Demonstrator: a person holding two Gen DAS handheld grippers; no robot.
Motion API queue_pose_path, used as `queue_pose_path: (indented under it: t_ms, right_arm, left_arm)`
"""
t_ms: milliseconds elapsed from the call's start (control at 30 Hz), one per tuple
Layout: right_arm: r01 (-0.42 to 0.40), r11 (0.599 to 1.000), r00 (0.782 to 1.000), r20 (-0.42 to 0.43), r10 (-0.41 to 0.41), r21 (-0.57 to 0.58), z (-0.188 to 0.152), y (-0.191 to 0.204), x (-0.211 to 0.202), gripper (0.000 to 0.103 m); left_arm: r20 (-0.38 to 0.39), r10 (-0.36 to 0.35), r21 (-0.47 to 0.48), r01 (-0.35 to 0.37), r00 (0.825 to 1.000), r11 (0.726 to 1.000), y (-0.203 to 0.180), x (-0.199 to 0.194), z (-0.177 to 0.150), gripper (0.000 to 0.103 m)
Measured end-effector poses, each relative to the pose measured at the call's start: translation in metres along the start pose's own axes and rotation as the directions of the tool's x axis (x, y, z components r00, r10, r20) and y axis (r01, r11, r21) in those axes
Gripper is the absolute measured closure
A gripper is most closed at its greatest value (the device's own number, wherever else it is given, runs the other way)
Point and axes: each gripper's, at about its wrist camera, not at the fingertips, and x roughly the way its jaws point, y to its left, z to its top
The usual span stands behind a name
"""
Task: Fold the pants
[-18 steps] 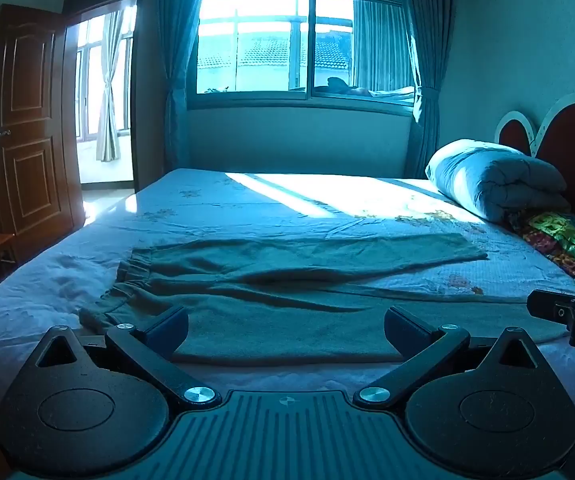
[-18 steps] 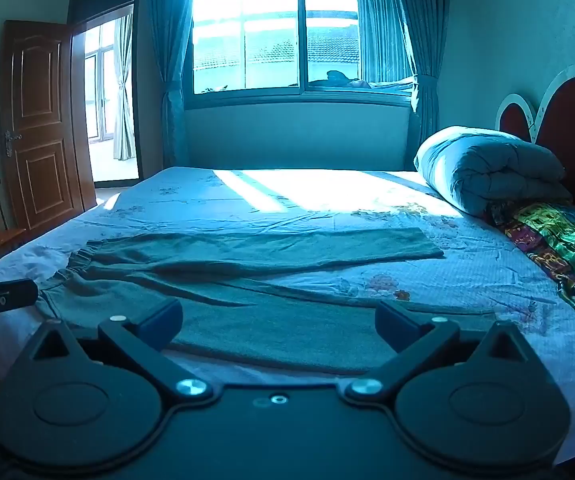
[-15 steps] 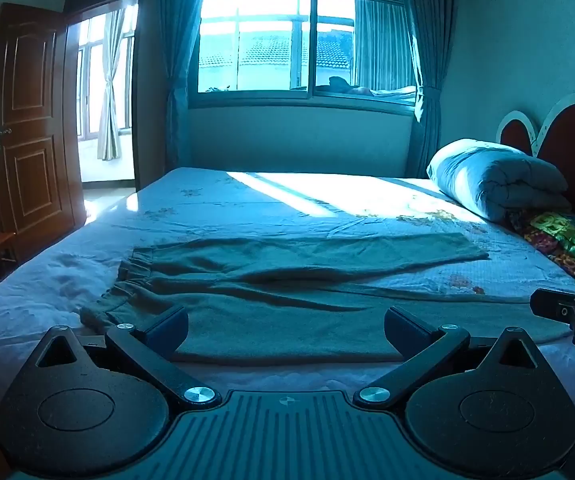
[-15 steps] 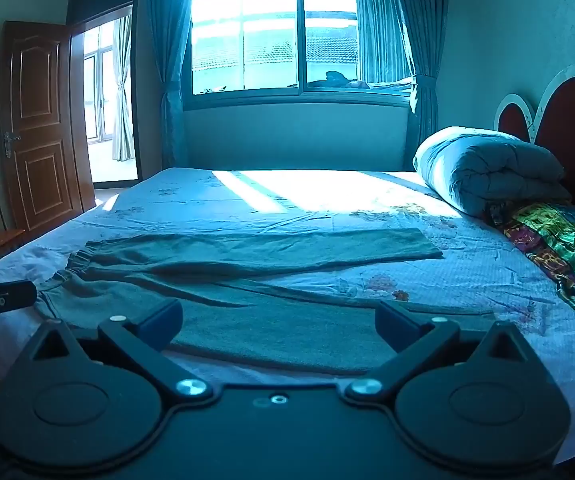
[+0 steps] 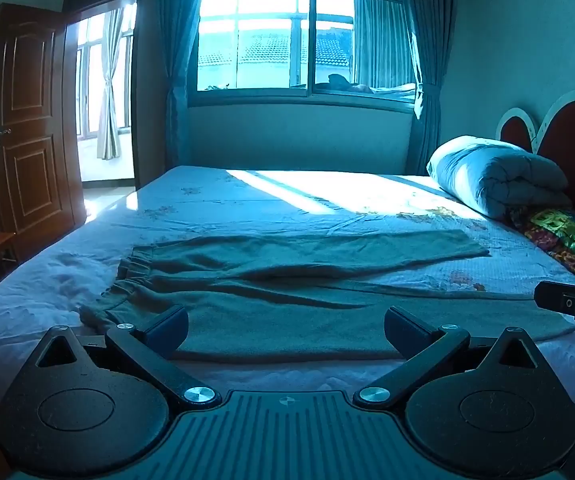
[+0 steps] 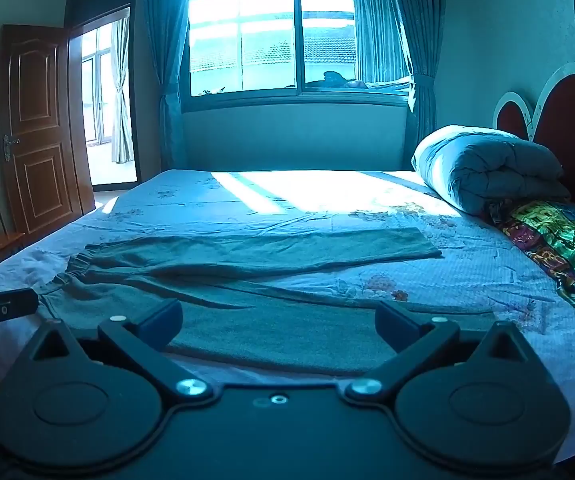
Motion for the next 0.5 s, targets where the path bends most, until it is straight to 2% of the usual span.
queue_pose_path:
  t_ms: [500]
  right_arm:
    - [0.004, 1.000, 1.000, -0.002, -0.004, 0.003, -0.0016, -0.0008, 0.0020, 0.006]
  left_arm:
    - [-0.002, 0.002, -0.003, -0.002, 1.000, 1.000, -0.0005, 0.0029, -0.0017, 0.000]
